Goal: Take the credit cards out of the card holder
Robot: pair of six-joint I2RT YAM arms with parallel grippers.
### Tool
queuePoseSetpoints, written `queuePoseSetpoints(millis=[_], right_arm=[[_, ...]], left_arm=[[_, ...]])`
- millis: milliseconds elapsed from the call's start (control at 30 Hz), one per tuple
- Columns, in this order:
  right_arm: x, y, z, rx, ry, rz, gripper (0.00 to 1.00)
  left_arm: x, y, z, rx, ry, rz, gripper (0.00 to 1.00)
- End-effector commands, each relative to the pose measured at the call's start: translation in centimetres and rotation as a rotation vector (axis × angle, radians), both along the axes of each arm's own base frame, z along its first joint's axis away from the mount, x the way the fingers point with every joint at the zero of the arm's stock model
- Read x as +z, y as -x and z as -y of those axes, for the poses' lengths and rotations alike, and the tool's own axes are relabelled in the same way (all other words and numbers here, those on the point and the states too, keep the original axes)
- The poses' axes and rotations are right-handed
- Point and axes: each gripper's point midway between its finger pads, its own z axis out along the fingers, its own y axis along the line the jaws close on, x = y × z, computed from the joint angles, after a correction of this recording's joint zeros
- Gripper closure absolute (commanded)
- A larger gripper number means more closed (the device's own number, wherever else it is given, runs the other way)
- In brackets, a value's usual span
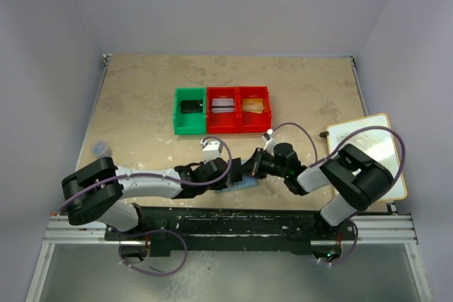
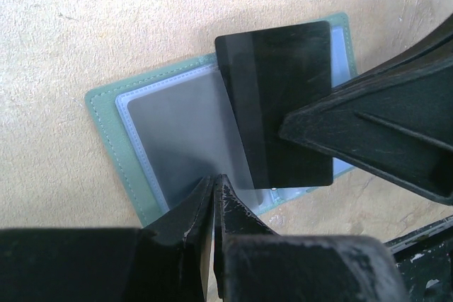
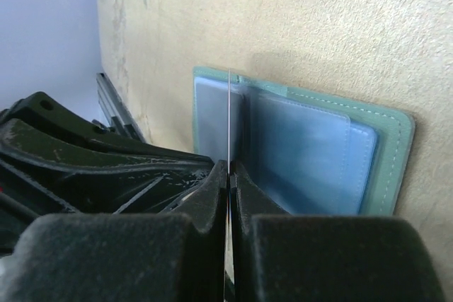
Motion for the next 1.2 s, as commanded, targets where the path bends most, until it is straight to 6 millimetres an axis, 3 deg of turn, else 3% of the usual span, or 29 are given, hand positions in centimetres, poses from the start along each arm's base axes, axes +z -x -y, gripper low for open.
queuePoseSetpoints(millis=[0,133,300,400,433,600,800,867,967,1033,1167], right_arm=[[1.4,-0.8,1.0,-0.055,0.034,0.063,1.0],[2.5,-1.5,2.6,-0.114,0.115,0.121,1.0],[5.1,-1.9,4.0,-0.136,0.147,0.256,1.0],[6.6,-2.5,4.9,-0.163,0.183,0.348,1.0],[7.7,-2.9,5.1,-0.178,0.178,0.386,1.0],[11.5,-4.3,6.2,-0.24,0.21,0.52,1.0],[14.9,-5.7,6.5,-0.259,0.255,0.64,1.0],[15.7,-6.3,6.3,-0.25,0.277,0.656,1.0],[16.5,-7.4,5.9,-0.252,0.314,0.656,1.0],[16.9,-8.2,5.9,-0.268,0.337,0.648,1.0],[16.7,-9.9,5.5,-0.283,0.399,0.608,1.0]], left_arm=[[-0.6,0.0,-1.8,0.021,-0.077,0.006,0.98],[0.8,-0.3,-1.8,0.031,-0.044,0.039,0.91],[3.6,-0.7,-1.7,0.05,0.047,0.097,0.72],[4.9,-1.2,-2.1,0.056,0.037,0.13,0.64],[5.2,-1.3,-2.4,0.047,0.014,0.145,0.57],[6.1,-3.0,-7.3,0.087,-0.254,0.225,0.42],[8.9,-4.8,-10.8,0.182,-0.254,0.268,0.38],[9.6,-5.4,-12.7,0.256,-0.288,0.261,0.37],[10.3,-6.1,-13.1,0.281,-0.282,0.209,0.37],[11.6,-6.7,-13.6,0.306,-0.294,0.21,0.36],[15.2,-8.1,-17.5,0.427,-0.353,0.25,0.35]])
